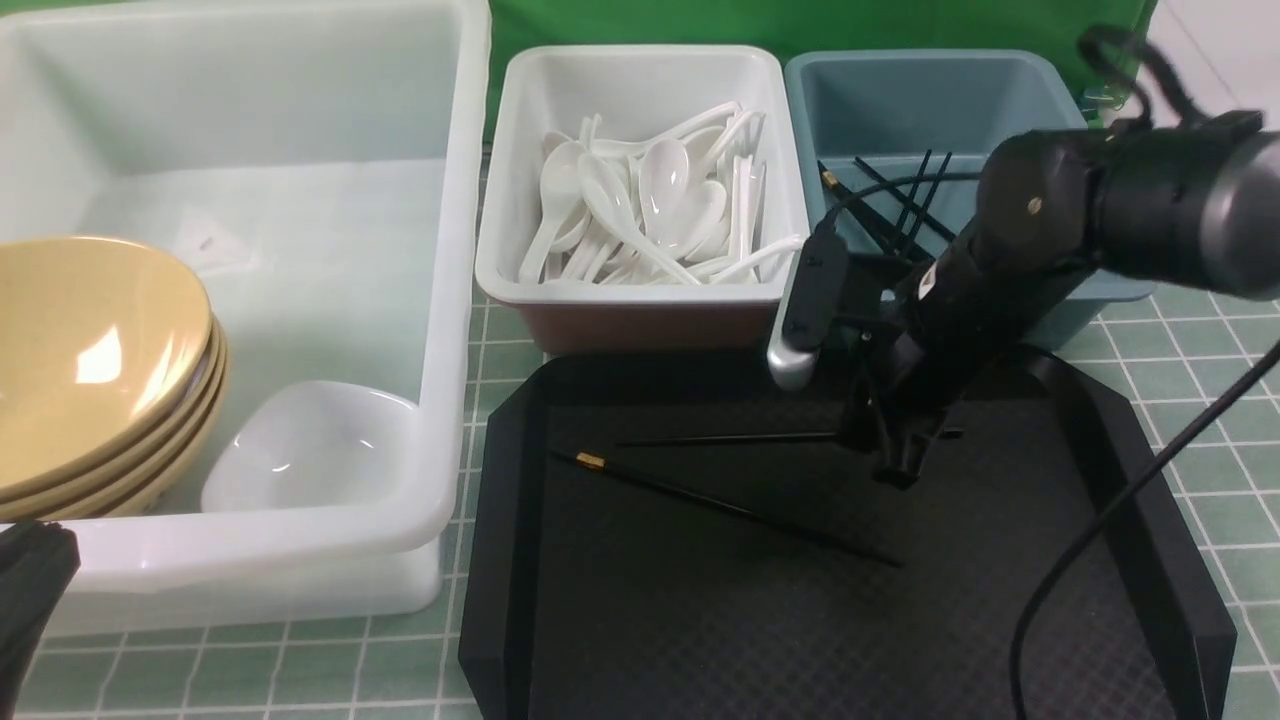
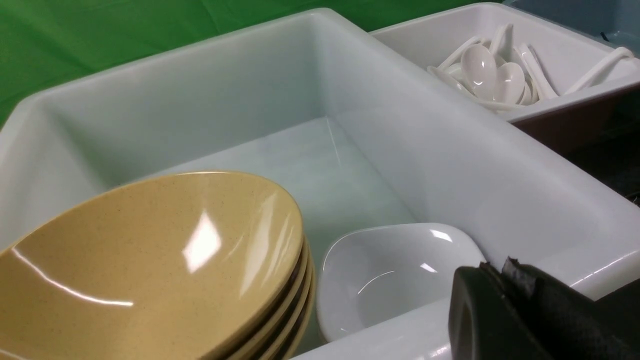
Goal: On blue table put chopsticks spoon bowls plates into blue grey white boxes.
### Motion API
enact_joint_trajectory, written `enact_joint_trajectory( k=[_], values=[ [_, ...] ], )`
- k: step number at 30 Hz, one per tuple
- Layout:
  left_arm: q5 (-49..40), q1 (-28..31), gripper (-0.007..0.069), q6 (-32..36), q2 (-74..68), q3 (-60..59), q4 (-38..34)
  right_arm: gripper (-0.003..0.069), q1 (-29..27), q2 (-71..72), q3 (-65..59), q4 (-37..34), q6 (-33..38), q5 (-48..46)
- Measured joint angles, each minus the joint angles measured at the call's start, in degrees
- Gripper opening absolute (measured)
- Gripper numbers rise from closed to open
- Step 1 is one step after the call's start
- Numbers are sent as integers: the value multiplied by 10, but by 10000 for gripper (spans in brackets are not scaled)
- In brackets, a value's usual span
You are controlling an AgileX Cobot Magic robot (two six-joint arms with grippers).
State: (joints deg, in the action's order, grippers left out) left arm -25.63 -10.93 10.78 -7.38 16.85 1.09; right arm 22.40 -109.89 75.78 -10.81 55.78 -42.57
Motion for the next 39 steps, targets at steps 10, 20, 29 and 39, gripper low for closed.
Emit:
enact_joint_trajectory(
  k=[10,20,29,39],
  values=[
    [0,0,4,0,0,0,0,214,1,-39,3,-2,2,37],
    [0,0,4,0,0,0,0,75,5,-17,32,2,-17,-55],
    [0,0,4,0,0,0,0,74,-6,96,69,-1,-21,28],
    [0,0,4,0,0,0,0,132,-87,19,69,-1,-155,266]
  ],
)
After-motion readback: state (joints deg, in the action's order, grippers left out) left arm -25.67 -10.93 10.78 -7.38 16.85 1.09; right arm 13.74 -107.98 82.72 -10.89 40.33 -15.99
